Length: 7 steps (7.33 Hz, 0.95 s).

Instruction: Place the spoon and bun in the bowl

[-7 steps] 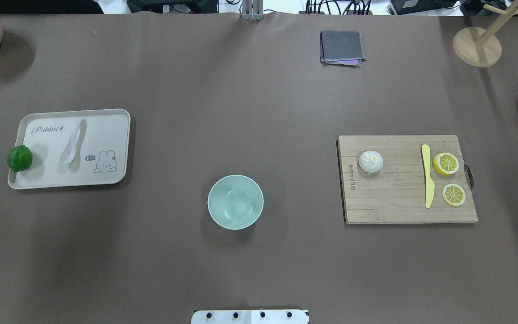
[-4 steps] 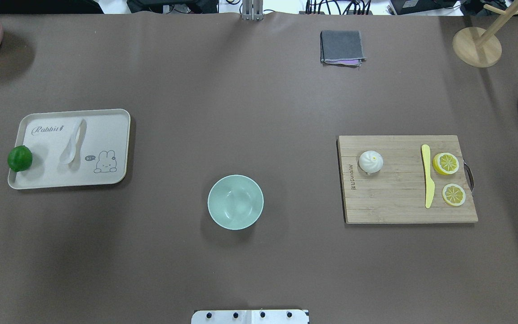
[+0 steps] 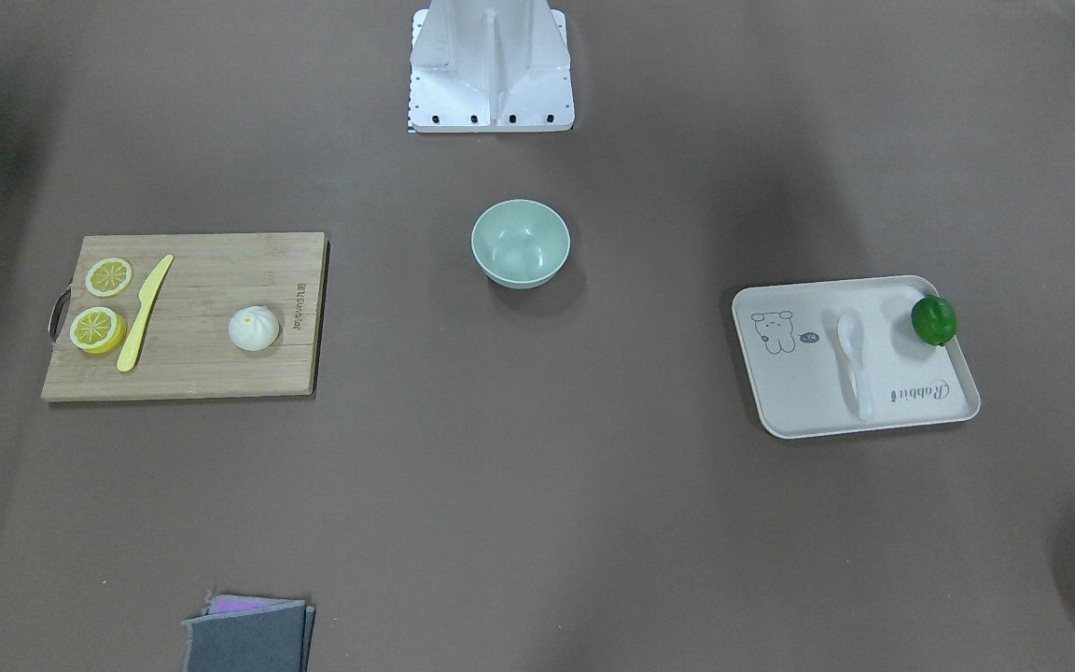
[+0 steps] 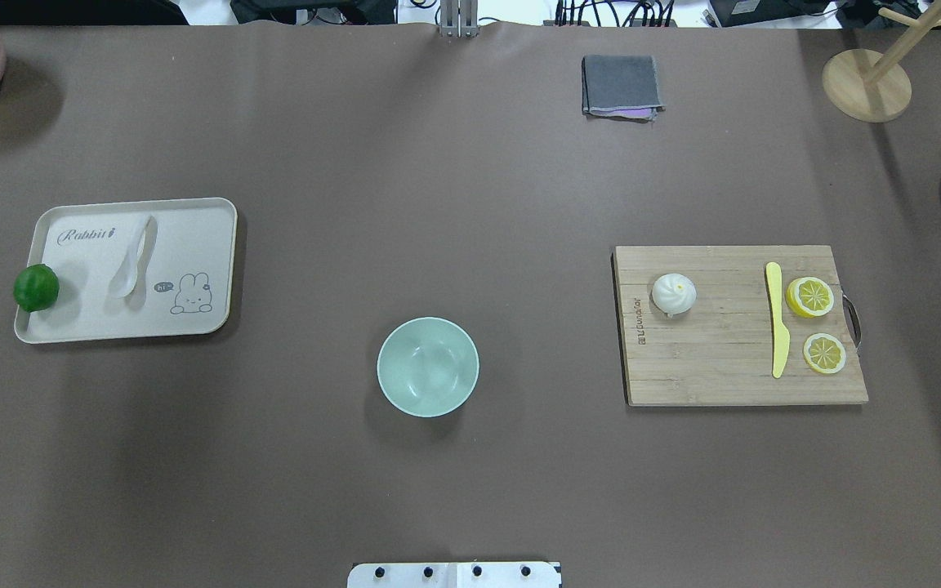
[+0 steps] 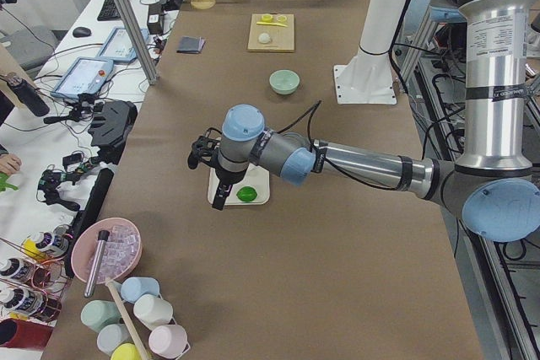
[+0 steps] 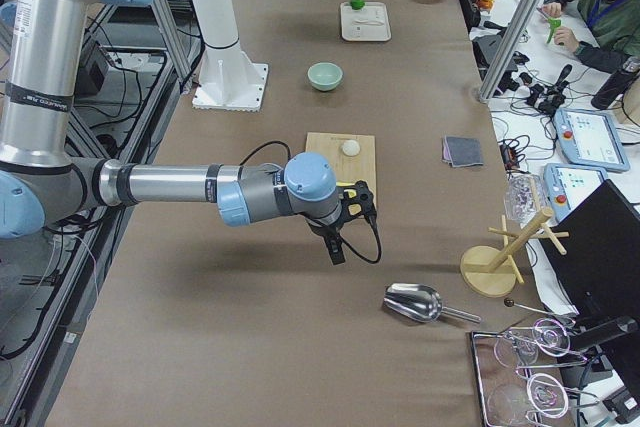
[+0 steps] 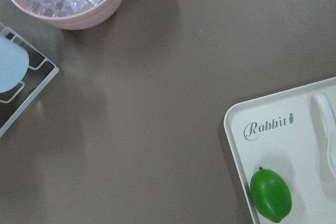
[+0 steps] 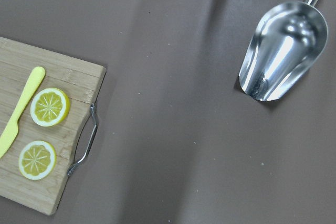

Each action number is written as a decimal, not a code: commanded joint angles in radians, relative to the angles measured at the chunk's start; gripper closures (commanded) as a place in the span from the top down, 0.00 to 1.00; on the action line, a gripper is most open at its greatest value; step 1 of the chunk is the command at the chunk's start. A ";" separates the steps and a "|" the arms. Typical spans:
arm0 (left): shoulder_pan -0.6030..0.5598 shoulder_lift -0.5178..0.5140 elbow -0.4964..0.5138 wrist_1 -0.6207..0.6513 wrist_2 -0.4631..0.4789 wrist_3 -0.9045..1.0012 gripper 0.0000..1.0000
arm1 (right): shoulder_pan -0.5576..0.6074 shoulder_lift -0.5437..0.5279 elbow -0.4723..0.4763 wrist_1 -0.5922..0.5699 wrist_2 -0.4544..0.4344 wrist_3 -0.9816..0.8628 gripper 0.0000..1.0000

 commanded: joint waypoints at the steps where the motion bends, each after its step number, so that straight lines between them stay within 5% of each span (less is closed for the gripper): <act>1: 0.001 -0.043 0.024 -0.100 -0.024 -0.005 0.99 | -0.003 0.039 0.000 0.008 0.007 0.005 0.99; 4: 0.018 -0.048 0.035 -0.226 -0.065 -0.006 1.00 | -0.052 0.070 0.007 0.038 -0.014 0.127 1.00; 7: 0.173 -0.110 0.063 -0.245 -0.053 -0.204 0.99 | -0.246 0.128 0.007 0.165 -0.147 0.545 1.00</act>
